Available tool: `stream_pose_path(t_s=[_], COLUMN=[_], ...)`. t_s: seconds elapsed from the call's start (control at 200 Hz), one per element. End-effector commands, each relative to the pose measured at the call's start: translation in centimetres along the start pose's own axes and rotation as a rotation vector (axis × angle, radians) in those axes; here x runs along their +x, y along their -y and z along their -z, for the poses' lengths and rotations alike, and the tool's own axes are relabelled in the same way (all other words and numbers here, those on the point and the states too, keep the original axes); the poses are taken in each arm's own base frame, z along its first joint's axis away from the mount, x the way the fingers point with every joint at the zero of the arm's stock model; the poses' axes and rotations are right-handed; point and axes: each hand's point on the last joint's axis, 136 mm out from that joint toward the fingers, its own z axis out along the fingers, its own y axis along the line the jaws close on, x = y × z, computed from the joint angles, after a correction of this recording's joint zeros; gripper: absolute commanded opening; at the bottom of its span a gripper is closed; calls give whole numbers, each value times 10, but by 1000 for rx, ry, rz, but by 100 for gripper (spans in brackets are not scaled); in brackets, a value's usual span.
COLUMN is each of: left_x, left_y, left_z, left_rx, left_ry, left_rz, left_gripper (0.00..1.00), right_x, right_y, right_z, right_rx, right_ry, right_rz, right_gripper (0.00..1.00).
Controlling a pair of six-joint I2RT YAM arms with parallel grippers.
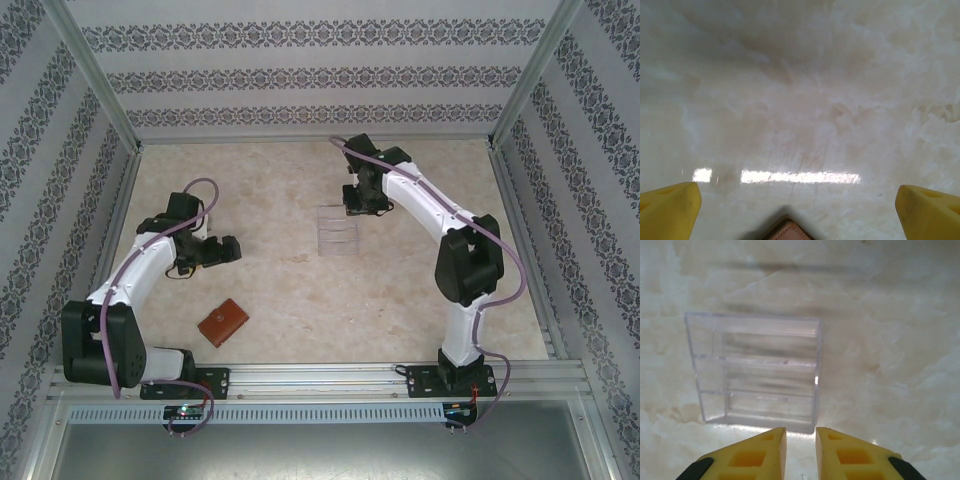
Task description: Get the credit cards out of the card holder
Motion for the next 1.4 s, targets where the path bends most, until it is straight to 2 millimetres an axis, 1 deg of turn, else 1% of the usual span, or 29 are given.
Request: stream_pose_path(t_s=[0.0,0.16,0.32,0.455,0.699,0.799,0.959,1.164,1.394], left_x=[12,29,38,47,68,78,94,115,142], left_y=[3,4,6,1,-7,-6,1,7,7], left_z=[0,-10,-19,-28,-42,-46,-48,-44,-41], left_rx=[19,38,22,-16,-50,-56,-62,-83,-129], left_ry=[2,-9,-14,-20,-53,-78,-104,-123,-158], left_rz=[71,97,104,115,127,123,111,88,58], left_gripper=[100,100,100,100,100,100,100,100,100], right_x=[7,25,40,51,60,63,68,73,82], right_y=[-15,-32,-40,-41,-40,-40,-39,-39,-35], right_z=[11,12,7,3,6,6,7,8,8], right_rx=[-59,-99,-113,-116,-125,-128,-135,-148,-154], right_ry=[31,21,4,-12,-13,-17,-19,-22,-26], right_rz=[-9,17,35,41,45,48,49,57,64], right_gripper=[24,26,27,28,28,29,30,31,32])
